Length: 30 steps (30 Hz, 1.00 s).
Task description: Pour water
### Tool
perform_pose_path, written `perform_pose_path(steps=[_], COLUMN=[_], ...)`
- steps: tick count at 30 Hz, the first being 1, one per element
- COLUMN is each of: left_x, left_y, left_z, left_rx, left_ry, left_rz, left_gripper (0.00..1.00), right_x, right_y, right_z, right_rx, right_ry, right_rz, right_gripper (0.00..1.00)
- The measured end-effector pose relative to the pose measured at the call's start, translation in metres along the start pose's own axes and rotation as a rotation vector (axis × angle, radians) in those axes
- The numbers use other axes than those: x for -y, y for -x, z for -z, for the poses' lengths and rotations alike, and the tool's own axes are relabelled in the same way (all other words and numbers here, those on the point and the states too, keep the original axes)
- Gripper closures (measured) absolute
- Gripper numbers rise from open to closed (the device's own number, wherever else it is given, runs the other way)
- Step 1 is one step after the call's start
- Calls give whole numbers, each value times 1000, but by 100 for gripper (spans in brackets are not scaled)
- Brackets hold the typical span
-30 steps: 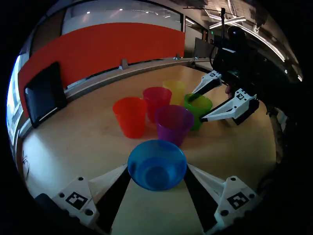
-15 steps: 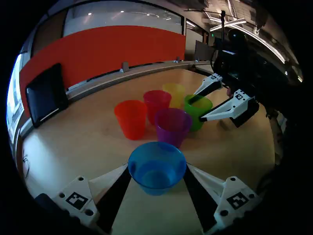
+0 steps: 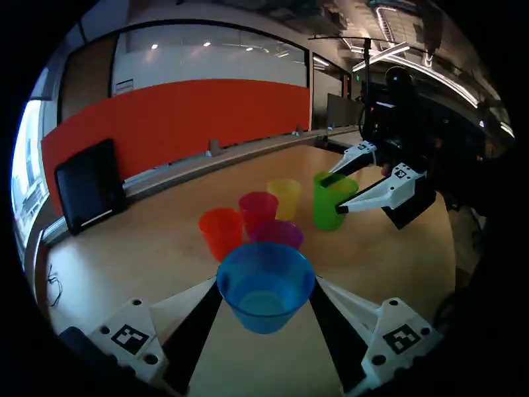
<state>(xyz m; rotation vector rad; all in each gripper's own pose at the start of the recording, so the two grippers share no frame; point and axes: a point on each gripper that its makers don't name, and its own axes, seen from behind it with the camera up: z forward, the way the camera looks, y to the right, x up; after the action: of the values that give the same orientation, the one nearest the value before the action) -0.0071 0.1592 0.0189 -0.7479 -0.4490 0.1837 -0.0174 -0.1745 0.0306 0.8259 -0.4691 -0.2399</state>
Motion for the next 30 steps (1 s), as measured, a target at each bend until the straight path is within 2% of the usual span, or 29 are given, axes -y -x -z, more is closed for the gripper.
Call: perform_pose_path(steps=[8,15,30], left_x=[-8,-10,-10], left_y=[-27,-48,-83], left_z=[23,40,61], left_rx=[-90,-167,-285], left_ry=[-23,-37,-41], left_rz=[-6,8,25], left_gripper=[13,13,13], right_x=[11,16,24], right_y=[-25,-48,-98], right_z=[25,39,56], right_rx=[-76,-149,-320], right_ry=[17,38,71], right_rz=[10,26,38], right_gripper=[8,8,8])
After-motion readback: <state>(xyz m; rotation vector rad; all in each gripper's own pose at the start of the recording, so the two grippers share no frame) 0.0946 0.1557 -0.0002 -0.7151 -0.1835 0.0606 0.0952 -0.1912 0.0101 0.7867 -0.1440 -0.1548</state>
